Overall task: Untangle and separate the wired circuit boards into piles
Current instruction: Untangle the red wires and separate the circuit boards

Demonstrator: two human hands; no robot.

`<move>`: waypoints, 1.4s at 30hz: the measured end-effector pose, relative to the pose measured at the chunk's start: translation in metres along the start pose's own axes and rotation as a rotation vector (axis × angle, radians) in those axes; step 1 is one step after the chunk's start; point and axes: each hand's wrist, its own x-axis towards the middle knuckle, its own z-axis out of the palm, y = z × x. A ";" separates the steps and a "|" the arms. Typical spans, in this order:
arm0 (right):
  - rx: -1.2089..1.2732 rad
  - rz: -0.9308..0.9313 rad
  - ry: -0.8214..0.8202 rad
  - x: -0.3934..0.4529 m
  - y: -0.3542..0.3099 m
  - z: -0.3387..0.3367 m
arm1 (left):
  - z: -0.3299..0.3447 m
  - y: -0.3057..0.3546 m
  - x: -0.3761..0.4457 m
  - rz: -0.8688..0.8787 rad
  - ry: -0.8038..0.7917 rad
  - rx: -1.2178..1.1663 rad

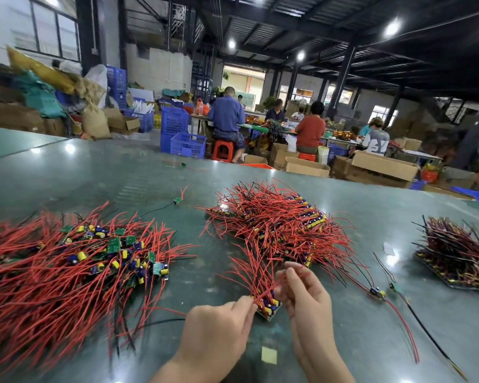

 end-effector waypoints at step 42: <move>0.244 0.246 0.013 0.015 -0.001 -0.008 | 0.017 0.000 -0.001 -0.159 0.125 -0.284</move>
